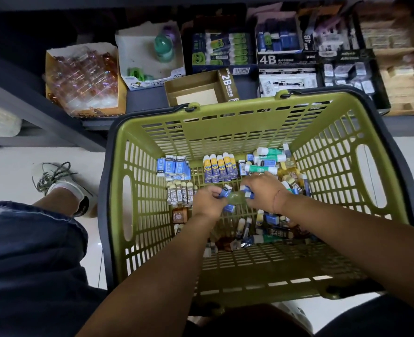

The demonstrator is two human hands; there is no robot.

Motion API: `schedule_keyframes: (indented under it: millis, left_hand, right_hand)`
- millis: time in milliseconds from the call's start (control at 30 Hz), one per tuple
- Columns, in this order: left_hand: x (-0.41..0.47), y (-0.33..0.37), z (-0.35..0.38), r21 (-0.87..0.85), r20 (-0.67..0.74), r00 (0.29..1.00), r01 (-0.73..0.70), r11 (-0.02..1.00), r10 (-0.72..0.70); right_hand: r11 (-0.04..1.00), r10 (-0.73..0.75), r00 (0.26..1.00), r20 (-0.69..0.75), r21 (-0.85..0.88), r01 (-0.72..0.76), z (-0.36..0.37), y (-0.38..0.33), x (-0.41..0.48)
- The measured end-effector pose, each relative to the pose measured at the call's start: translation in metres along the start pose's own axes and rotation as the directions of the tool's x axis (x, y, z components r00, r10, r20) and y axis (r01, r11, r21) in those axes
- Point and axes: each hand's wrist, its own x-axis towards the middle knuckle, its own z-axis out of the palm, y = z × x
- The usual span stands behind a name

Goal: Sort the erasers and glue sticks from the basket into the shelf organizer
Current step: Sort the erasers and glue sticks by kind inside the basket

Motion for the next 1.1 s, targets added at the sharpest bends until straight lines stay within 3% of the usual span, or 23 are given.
schedule_keyframes:
  millis: [167,267,400,533,700,767,833,1000,1100]
  left_hand:
    - [-0.014,0.014,-0.027,-0.326,-0.003,0.992,0.117,0.938,-0.125]
    - [-0.021,0.017,-0.043,-0.525,-0.030,0.983,0.141,0.839,-0.183]
    - [-0.024,0.023,-0.065,-0.790,-0.032,0.963,0.139,0.597,-0.268]
    - [-0.019,0.030,-0.080,-0.936,-0.001,0.948,0.110,0.333,-0.317]
    - [-0.023,0.044,-0.092,-0.987,0.034,0.918,0.093,0.132,-0.395]
    - [-0.024,0.044,-0.094,-0.991,0.047,0.908,0.095,0.094,-0.416]
    - [-0.026,0.043,-0.093,-0.991,0.066,0.906,0.110,0.080,-0.419]
    - [-0.032,0.041,-0.087,-0.993,0.075,0.880,0.111,0.049,-0.470]
    - [-0.035,0.043,-0.085,-0.994,0.083,0.872,0.107,0.022,-0.483]
  right_hand:
    - [0.982,0.115,0.993,0.010,0.150,-0.115,-0.011,-0.011,0.004]
    - [0.904,0.166,0.986,-0.024,0.403,-0.143,-0.023,-0.031,0.008]
    - [0.633,0.174,0.984,-0.028,0.769,-0.090,-0.036,-0.068,0.028]
    - [0.209,0.279,0.959,0.052,0.971,-0.114,-0.052,-0.102,0.046]
    - [0.075,0.304,0.948,0.100,0.989,-0.129,-0.059,-0.124,0.071]
    - [-0.008,0.263,0.953,0.151,0.988,-0.154,-0.060,-0.128,0.077]
    - [0.013,0.254,0.953,0.167,0.984,-0.176,-0.059,-0.128,0.081]
    - [0.206,0.401,0.904,0.148,0.947,-0.246,-0.038,-0.121,0.097]
    - [0.224,0.429,0.893,0.138,0.941,-0.253,-0.033,-0.118,0.102]
